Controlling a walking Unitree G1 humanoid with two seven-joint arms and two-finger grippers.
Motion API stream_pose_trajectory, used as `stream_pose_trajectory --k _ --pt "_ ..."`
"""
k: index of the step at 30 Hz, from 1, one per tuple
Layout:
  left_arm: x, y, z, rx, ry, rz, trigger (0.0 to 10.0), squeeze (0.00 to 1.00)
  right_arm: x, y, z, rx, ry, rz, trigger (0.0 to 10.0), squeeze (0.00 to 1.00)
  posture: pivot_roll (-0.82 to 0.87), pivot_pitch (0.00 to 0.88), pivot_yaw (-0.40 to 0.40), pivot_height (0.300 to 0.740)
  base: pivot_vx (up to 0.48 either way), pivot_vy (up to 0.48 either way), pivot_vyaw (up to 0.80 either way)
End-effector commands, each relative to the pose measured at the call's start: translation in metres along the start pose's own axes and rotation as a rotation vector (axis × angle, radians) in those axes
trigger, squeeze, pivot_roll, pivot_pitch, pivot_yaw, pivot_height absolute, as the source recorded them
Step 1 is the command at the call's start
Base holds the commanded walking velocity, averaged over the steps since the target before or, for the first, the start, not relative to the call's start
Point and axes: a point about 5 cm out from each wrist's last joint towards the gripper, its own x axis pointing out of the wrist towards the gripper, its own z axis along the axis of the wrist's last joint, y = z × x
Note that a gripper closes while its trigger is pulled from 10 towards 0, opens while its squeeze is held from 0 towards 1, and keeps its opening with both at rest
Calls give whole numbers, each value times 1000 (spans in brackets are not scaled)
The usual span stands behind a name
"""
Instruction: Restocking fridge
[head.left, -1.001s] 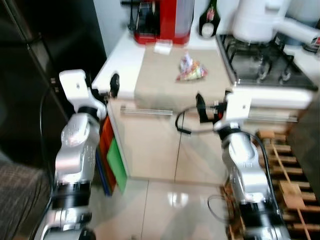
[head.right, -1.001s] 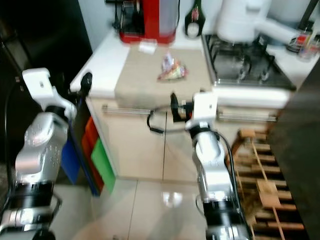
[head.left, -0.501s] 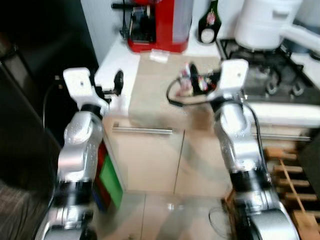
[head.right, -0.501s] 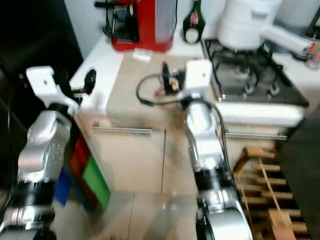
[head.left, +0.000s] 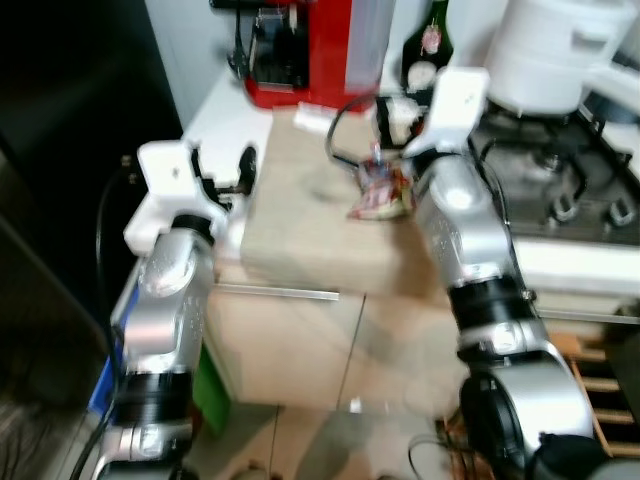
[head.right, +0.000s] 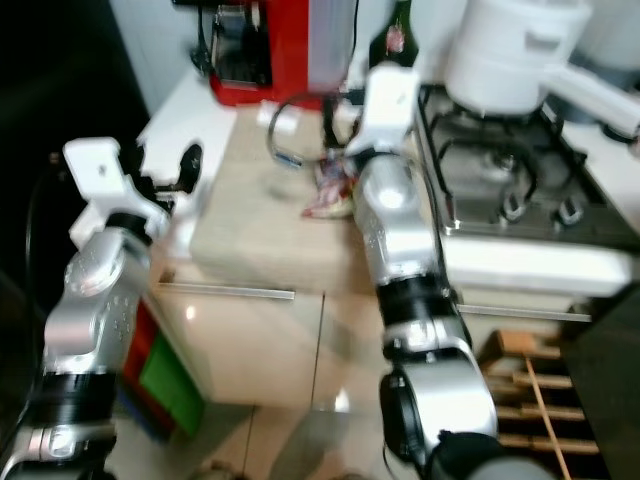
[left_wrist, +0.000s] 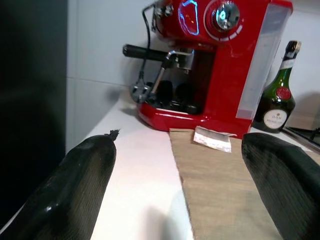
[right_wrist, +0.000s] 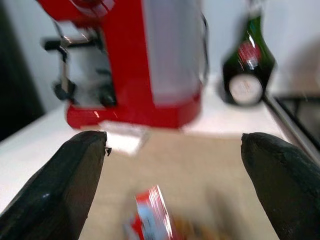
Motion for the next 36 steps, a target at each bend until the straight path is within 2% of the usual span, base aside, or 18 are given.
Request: stream_pose_trajectory --k 1,6,8,12,15,20,28,32,36 --pt "-2 -1 1 3 3 0 10000 0 0 -9 0 -30 51 -54 10000 0 43 0 9 740 0 0 0" --pt "-2 -1 1 -2 4 3 10000 0 -3 -11 0 -36 49 -50 10000 0 35 0 8 740 0 0 0" --pt "-2 -1 0 -9 6 3 10000 0 -5 -11 -13 -26 114 -39 10000 0 28 0 7 740 0 0 0" --pt "-2 -4 -1 -15 11 1 10000 0 -6 -11 -23 -21 173 -33 10000 0 20 0 0 740 0 0 0" --pt "-3 -6 -3 -22 15 2 10000 0 -6 -18 -38 -24 242 -55 10000 0 19 0 -7 740 0 0 0" --pt "-4 -5 -4 -26 16 11 10000 0 -5 -28 -50 -42 316 -84 10000 0 19 0 -14 740 0 0 0" --pt "-7 -5 -6 -34 22 27 10000 0 -4 -41 -68 43 454 -104 10000 0 23 0 -39 740 0 0 0" --pt "-9 -4 -8 -47 28 49 10000 0 -6 -40 -80 218 582 -96 10000 0 27 0 -57 740 0 0 0" --pt "-10 -2 -8 -58 33 62 10000 0 -13 -39 -94 288 661 -105 10000 0 29 0 -64 740 0 0 0"
